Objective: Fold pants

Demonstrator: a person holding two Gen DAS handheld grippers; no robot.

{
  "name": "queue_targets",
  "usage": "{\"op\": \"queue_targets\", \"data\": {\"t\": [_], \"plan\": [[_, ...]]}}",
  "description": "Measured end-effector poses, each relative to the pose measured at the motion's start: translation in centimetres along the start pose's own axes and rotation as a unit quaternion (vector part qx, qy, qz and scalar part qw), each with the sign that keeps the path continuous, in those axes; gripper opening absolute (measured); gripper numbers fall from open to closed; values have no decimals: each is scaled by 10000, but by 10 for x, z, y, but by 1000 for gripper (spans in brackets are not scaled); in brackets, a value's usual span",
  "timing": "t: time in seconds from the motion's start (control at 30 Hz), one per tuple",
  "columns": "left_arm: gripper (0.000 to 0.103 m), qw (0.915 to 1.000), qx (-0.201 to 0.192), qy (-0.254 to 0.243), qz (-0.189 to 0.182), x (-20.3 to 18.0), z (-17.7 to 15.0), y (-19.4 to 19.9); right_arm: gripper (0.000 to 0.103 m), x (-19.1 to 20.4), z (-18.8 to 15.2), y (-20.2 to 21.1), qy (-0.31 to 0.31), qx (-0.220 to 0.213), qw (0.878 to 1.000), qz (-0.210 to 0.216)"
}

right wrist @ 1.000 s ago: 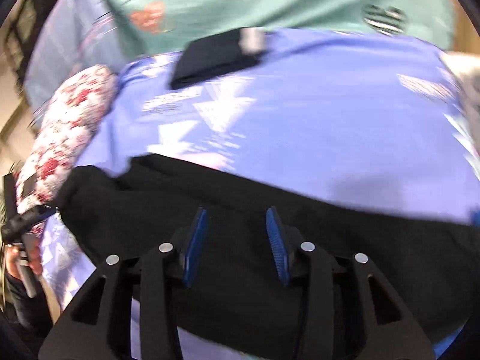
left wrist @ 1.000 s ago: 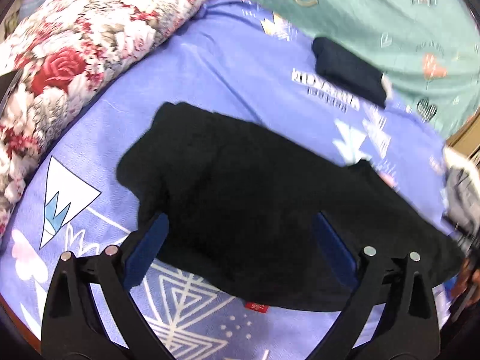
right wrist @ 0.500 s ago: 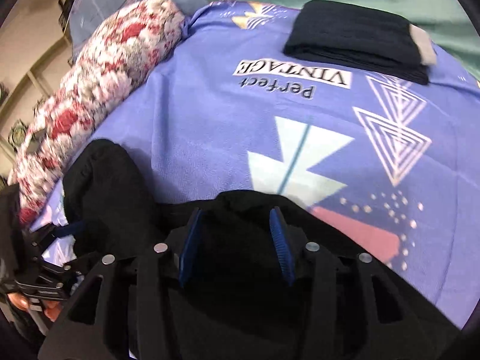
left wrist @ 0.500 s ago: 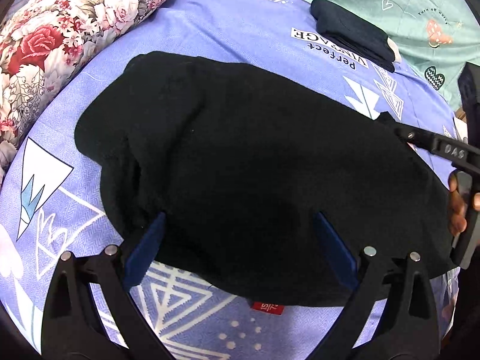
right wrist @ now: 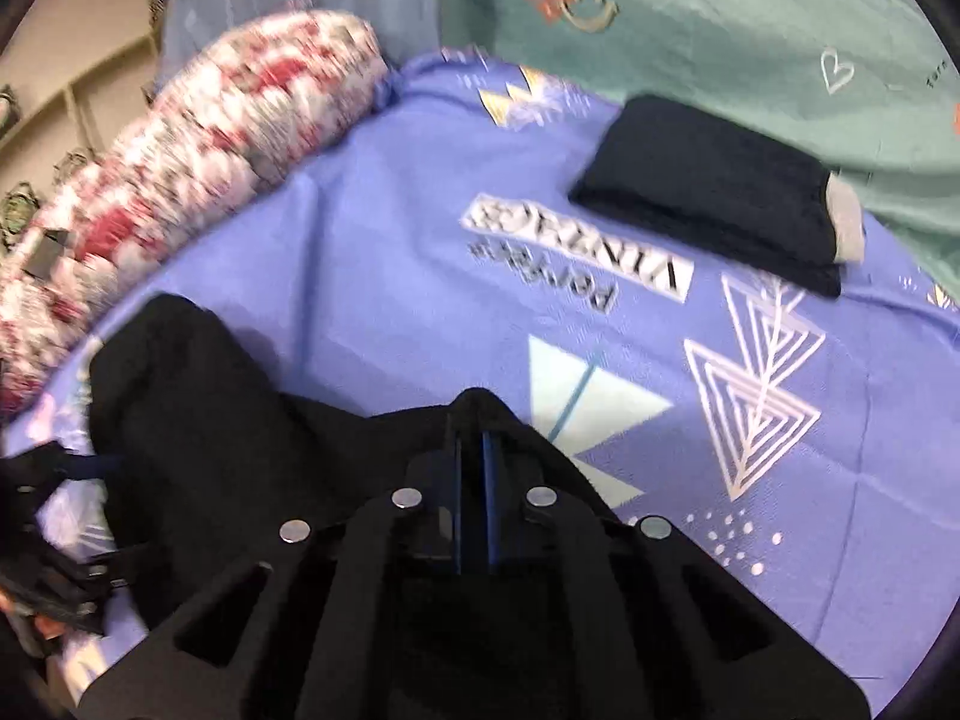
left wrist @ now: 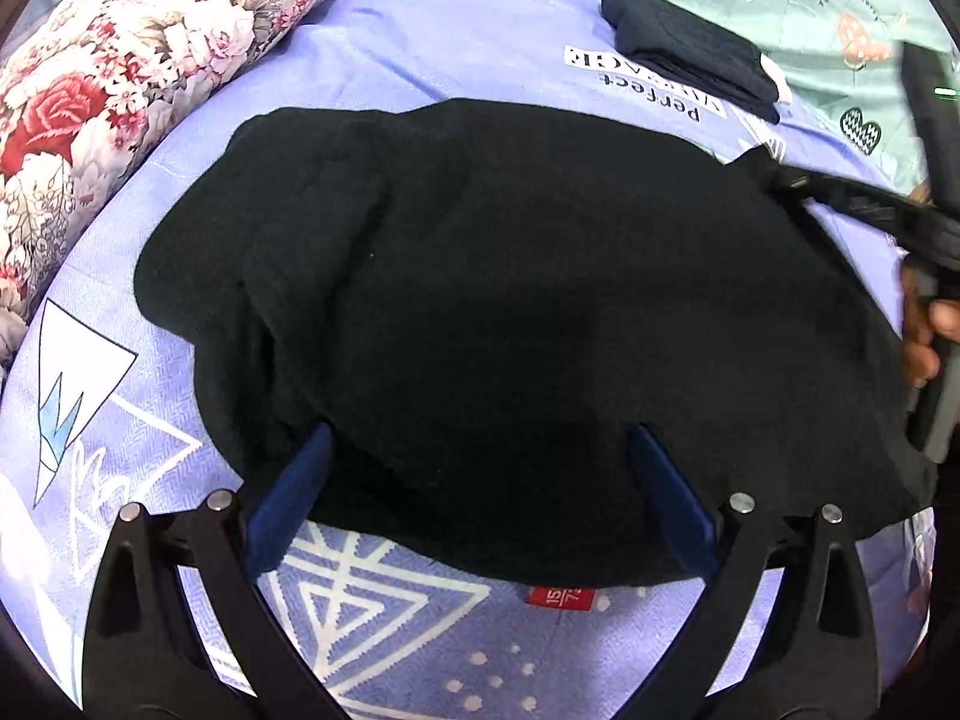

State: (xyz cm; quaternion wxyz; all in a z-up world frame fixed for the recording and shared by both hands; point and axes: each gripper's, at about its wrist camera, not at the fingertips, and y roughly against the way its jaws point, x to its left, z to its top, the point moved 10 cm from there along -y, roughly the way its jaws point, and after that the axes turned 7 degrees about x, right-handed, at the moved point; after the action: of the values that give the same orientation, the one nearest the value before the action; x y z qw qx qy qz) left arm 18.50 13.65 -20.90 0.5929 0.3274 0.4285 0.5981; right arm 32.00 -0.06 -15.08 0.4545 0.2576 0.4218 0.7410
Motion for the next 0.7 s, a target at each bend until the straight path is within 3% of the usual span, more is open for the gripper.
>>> {"op": "queue_targets", "data": {"t": [0.07,0.13,0.23,0.27,0.4,0.5,0.57,0.67,0.7], "plan": [[99,10000,27,-61,44,0,0,-1,4,-7,-7,-23,-190,143,9997,33],[99,10000,44,-51,22,-1,0,1,4,-8,-6,-19,-218,-55,9997,-81],[99,10000,71,-44,-23,1,0,12,13,-37,-2,-1,-398,-302,9933,-1046],[99,10000,49,-24,-25,2,1,16,17,-47,-2,6,-545,-331,9915,-1133],[99,9992,-376,118,96,18,20,40,18,-45,-7,29,-721,-355,9963,-290],[99,9991,-295,280,139,26,30,35,18,-5,-15,26,-287,-121,9985,447],[99,9992,-102,305,246,30,32,23,18,6,-19,16,-73,71,9988,476],[99,9982,156,149,552,38,32,4,17,1,-26,-8,149,298,9994,-111],[99,9979,250,120,590,43,30,-2,11,-7,-25,-8,100,242,9994,-241]]}}
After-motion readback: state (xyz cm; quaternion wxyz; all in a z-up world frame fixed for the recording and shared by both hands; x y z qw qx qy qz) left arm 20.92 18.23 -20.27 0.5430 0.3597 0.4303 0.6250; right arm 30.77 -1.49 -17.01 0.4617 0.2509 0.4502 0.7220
